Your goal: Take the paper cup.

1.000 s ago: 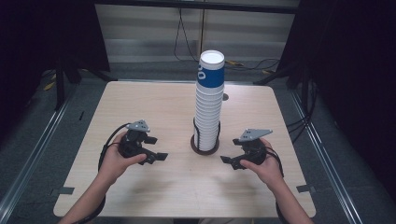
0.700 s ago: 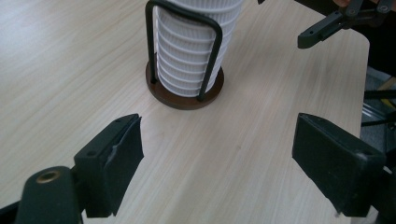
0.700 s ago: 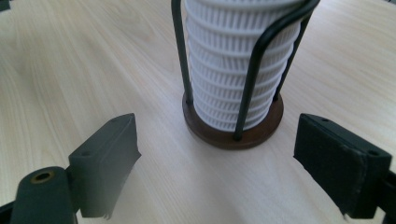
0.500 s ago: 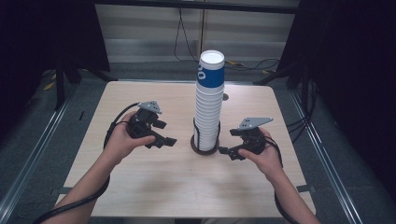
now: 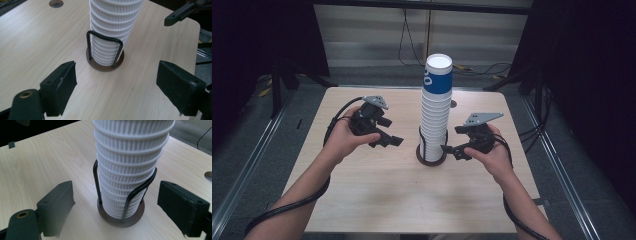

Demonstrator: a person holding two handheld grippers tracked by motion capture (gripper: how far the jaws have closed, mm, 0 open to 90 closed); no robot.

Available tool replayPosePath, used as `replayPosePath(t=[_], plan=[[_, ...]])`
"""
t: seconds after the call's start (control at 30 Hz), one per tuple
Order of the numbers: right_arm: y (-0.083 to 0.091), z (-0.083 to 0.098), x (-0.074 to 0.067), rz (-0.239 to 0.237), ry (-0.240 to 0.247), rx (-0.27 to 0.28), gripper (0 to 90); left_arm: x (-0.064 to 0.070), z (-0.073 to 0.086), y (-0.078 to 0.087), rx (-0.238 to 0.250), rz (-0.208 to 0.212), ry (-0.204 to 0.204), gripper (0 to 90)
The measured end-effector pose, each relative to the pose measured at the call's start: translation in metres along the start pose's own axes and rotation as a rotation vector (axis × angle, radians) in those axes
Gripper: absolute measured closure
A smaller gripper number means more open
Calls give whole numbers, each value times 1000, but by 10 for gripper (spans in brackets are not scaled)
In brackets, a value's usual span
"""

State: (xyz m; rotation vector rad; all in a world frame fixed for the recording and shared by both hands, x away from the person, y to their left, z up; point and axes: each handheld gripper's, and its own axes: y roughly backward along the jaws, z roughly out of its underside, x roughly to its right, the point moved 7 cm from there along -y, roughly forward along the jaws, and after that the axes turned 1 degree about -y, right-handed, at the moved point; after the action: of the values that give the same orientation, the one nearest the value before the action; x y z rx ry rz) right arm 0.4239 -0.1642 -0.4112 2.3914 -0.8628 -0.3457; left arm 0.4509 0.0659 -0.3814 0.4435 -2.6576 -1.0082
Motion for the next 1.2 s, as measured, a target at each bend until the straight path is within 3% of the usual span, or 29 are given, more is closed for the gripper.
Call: replayPosePath(t=[0.13, 0.3, 0.53, 0.73, 1.1, 1.2], plan=[[3, -10, 1, 5, 1, 13, 129, 2, -13, 4, 7, 6, -21, 163], [4, -19, 2, -18, -38, 31, 128, -1, -24, 7, 6, -6, -26, 163], [8, -30, 6, 3, -8, 28, 129, -1, -34, 8, -19, -21, -46, 163], [12, -42, 9, 14, -1, 38, 128, 0, -50, 8, 1, -23, -59, 163], [16, -63, 7, -10, -7, 79, 127, 7, -78, 7, 28, 2, -83, 163], [16, -67, 7, 8, 17, 70, 125, 8, -83, 7, 33, 3, -87, 163]])
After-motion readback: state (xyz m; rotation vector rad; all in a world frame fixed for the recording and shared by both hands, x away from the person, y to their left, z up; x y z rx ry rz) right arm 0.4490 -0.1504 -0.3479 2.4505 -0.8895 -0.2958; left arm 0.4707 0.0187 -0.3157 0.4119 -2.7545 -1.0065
